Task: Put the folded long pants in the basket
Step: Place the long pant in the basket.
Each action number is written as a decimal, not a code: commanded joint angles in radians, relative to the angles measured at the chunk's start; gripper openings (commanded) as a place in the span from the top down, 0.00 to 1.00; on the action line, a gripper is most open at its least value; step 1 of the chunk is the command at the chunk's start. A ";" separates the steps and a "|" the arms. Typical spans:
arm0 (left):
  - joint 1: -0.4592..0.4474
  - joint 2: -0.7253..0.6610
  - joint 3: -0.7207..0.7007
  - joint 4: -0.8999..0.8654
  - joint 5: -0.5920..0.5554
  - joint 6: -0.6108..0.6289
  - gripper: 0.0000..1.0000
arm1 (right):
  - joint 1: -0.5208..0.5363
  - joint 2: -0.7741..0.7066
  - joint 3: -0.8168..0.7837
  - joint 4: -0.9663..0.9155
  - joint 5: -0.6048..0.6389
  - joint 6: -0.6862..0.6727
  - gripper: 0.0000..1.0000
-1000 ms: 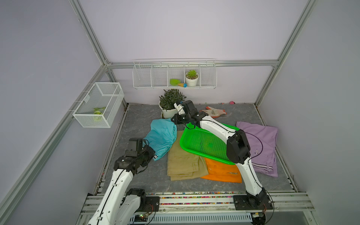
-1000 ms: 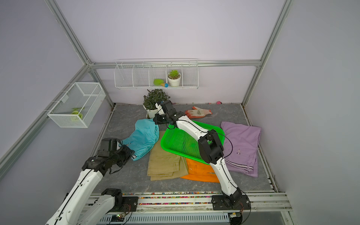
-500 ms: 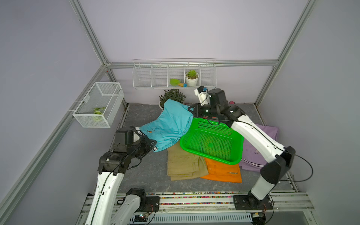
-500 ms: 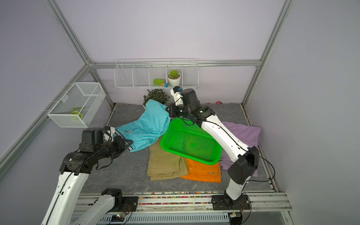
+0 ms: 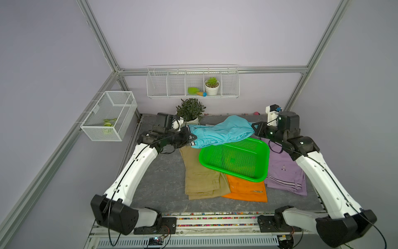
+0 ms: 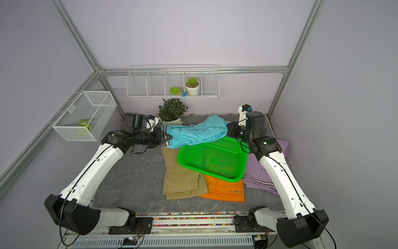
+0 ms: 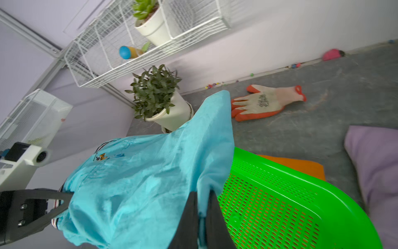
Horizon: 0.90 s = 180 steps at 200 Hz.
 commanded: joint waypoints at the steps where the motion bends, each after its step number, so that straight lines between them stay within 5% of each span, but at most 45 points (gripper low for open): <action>1: -0.017 0.117 0.112 0.034 -0.010 0.090 1.00 | -0.023 -0.070 -0.056 -0.006 0.081 0.000 1.00; 38: -0.051 0.344 0.308 -0.068 0.064 0.186 1.00 | -0.030 -0.173 -0.165 -0.035 0.175 -0.022 1.00; 77: -0.067 0.460 0.350 -0.085 0.137 0.233 1.00 | -0.031 -0.277 -0.278 -0.080 0.223 -0.043 1.00; 180: -0.071 0.589 0.308 -0.212 0.132 0.349 1.00 | -0.032 -0.465 -0.621 -0.157 0.060 0.041 1.00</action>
